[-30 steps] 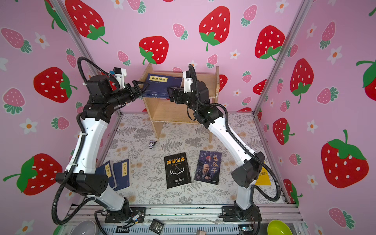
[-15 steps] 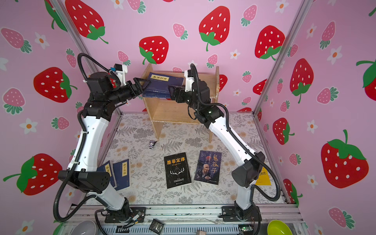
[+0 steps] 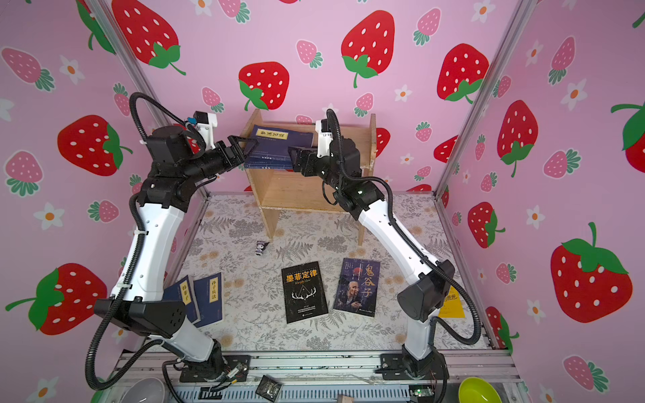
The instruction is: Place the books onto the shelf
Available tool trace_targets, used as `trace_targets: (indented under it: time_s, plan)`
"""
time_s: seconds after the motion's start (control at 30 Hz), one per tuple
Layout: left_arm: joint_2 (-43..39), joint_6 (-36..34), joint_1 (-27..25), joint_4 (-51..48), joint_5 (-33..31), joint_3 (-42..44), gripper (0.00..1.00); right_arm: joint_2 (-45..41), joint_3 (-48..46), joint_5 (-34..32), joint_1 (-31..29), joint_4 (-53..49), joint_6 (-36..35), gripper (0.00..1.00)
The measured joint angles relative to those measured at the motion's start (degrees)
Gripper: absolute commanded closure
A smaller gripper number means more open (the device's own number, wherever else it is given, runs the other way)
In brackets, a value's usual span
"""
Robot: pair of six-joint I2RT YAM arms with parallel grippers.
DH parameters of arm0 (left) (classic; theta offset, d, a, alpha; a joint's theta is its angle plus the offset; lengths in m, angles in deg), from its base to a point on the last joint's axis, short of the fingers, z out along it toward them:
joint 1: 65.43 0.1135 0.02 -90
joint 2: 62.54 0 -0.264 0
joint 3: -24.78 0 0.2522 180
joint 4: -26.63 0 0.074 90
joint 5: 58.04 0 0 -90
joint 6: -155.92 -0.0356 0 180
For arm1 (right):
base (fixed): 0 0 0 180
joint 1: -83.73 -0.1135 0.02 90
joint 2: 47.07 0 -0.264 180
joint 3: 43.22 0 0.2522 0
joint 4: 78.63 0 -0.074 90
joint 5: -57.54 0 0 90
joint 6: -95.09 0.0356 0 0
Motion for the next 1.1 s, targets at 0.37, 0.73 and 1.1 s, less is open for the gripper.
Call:
trace_targets:
  time_s: [0.37,0.73,1.1]
  plan:
    - [-1.8,-1.3,-0.2,-0.5,-4.1,2.5,0.10,0.0,0.0,-1.3,-1.6,0.0,-1.9,0.14]
    - [-3.4,-4.2,-0.6,-1.9,-4.3,4.5,0.10,0.3,0.1,-2.6,-1.8,0.0,-3.4,0.14]
    - [-2.3,-4.7,-1.8,-2.9,-2.0,0.5,0.10,0.5,2.3,-2.6,-1.2,1.0,-3.8,0.13]
